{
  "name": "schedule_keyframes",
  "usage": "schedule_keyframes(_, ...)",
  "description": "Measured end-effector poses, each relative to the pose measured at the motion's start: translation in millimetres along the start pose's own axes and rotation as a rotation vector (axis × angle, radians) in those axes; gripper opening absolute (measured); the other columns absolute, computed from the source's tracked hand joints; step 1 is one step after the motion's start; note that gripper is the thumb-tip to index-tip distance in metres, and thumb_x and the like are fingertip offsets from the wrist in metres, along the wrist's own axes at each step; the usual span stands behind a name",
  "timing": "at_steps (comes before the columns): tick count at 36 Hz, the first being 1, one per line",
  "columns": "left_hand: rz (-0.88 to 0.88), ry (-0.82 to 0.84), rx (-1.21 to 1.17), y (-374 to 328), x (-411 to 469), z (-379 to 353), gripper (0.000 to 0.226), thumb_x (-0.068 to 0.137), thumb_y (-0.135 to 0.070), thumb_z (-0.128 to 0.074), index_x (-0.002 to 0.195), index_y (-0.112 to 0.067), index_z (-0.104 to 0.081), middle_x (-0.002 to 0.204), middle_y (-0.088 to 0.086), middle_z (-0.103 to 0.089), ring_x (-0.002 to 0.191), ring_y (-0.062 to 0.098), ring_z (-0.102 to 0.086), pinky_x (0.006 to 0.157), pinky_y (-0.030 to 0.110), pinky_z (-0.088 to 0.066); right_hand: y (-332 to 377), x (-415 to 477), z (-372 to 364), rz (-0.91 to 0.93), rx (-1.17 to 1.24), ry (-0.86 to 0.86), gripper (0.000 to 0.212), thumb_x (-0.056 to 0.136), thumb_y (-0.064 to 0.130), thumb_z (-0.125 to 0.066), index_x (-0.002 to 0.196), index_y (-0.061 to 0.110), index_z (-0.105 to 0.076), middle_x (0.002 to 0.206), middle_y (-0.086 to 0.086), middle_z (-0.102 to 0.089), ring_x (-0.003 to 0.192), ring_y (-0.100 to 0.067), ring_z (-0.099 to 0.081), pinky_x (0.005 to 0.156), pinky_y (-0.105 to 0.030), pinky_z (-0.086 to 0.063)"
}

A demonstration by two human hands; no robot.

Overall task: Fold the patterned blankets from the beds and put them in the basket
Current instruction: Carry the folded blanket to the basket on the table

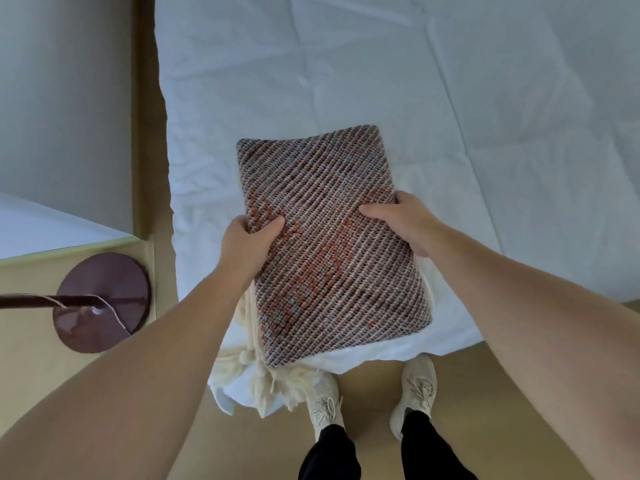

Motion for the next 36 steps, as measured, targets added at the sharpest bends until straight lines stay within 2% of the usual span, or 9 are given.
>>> schedule_keyframes(3, -0.096, -0.006, 0.083, -28, -21, 1, 0.035, 0.083, -0.04, -0.07, 0.105, -0.024, -0.047, 0.092, -0.011, -0.058, 0.087, 0.016, -0.061, 0.085, 0.038, -0.051, 21, -25, 9, 0.082, -0.045, -0.037, 0.043, 0.079, 0.026, -0.074, 0.117, 0.018, -0.056, 0.101, 0.001, -0.067, 0.086, -0.014, -0.066, 0.076, -0.032, -0.051)
schedule_keyframes(8, -0.196, -0.013, 0.128, -81, -70, 5, 0.043, 0.083, -0.042, -0.069, 0.114, -0.017, -0.051, 0.098, -0.002, -0.064, 0.085, 0.019, -0.063, 0.081, 0.042, -0.054, 50, -92, 44, 0.162, -0.05, -0.175, 0.041, 0.08, 0.029, -0.069, 0.117, 0.026, -0.054, 0.101, 0.007, -0.064, 0.088, -0.01, -0.062, 0.081, -0.031, -0.048)
schedule_keyframes(15, -0.411, 0.117, 0.131, -206, -164, -29, 0.032, 0.086, -0.036, -0.069, 0.105, -0.018, -0.05, 0.084, -0.008, -0.061, 0.071, 0.01, -0.06, 0.06, 0.026, -0.044, 97, -214, 149, 0.226, 0.034, -0.381, 0.044, 0.081, 0.03, -0.069, 0.121, 0.028, -0.053, 0.105, 0.007, -0.065, 0.089, -0.011, -0.064, 0.079, -0.032, -0.051)
schedule_keyframes(21, -0.568, 0.32, 0.134, -310, -259, -88, 0.03, 0.085, -0.037, -0.069, 0.101, -0.02, -0.051, 0.091, -0.004, -0.063, 0.082, 0.015, -0.062, 0.078, 0.035, -0.05, 112, -333, 256, 0.298, 0.161, -0.574, 0.036, 0.084, 0.028, -0.068, 0.116, 0.031, -0.051, 0.099, 0.013, -0.063, 0.085, -0.005, -0.063, 0.064, -0.022, -0.046)
schedule_keyframes(26, -0.708, 0.501, 0.135, -376, -350, -157, 0.029, 0.085, -0.036, -0.07, 0.101, -0.021, -0.051, 0.094, -0.003, -0.064, 0.086, 0.017, -0.064, 0.081, 0.039, -0.053, 97, -433, 343, 0.347, 0.229, -0.763, 0.037, 0.083, 0.028, -0.07, 0.117, 0.03, -0.053, 0.103, 0.011, -0.064, 0.089, -0.004, -0.061, 0.074, -0.023, -0.048)
schedule_keyframes(29, -0.794, 0.606, 0.146, -406, -411, -206, 0.027, 0.085, -0.035, -0.07, 0.1, -0.022, -0.051, 0.094, -0.003, -0.064, 0.088, 0.018, -0.064, 0.082, 0.04, -0.053, 71, -489, 397, 0.372, 0.263, -0.894, 0.034, 0.076, 0.03, -0.073, 0.107, 0.032, -0.06, 0.101, 0.012, -0.069, 0.091, -0.007, -0.067, 0.084, -0.034, -0.054)
schedule_keyframes(32, -0.865, 0.721, 0.159, -426, -471, -259, 0.026, 0.085, -0.037, -0.07, 0.099, -0.023, -0.052, 0.098, 0.0, -0.065, 0.09, 0.02, -0.065, 0.084, 0.044, -0.054, 45, -547, 441, 0.39, 0.299, -1.03, 0.026, 0.079, 0.027, -0.073, 0.096, 0.037, -0.057, 0.096, 0.016, -0.066, 0.087, -0.002, -0.063, 0.072, -0.021, -0.049)
schedule_keyframes(34, -0.901, 0.793, 0.178, -434, -510, -297, 0.03, 0.085, -0.038, -0.069, 0.103, -0.021, -0.052, 0.1, 0.0, -0.064, 0.092, 0.021, -0.064, 0.087, 0.045, -0.053, 23, -582, 469, 0.389, 0.308, -1.106, 0.029, 0.083, 0.026, -0.071, 0.102, 0.036, -0.053, 0.096, 0.017, -0.062, 0.084, 0.002, -0.059, 0.067, -0.015, -0.043)
schedule_keyframes(36, -0.922, 0.862, 0.196, -439, -548, -333, 0.035, 0.086, -0.038, -0.068, 0.109, -0.02, -0.05, 0.1, -0.004, -0.062, 0.094, 0.019, -0.063, 0.088, 0.042, -0.052, -2, -612, 496, 0.368, 0.309, -1.182, 0.035, 0.081, 0.03, -0.071, 0.113, 0.03, -0.056, 0.103, 0.011, -0.064, 0.09, -0.006, -0.062, 0.078, -0.023, -0.048)
Point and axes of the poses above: each hand's wrist, its own x-axis towards the middle knuckle, its own z-axis out of the back of the hand, y = z × x, the point moved 10 cm from there along x, towards the middle knuckle
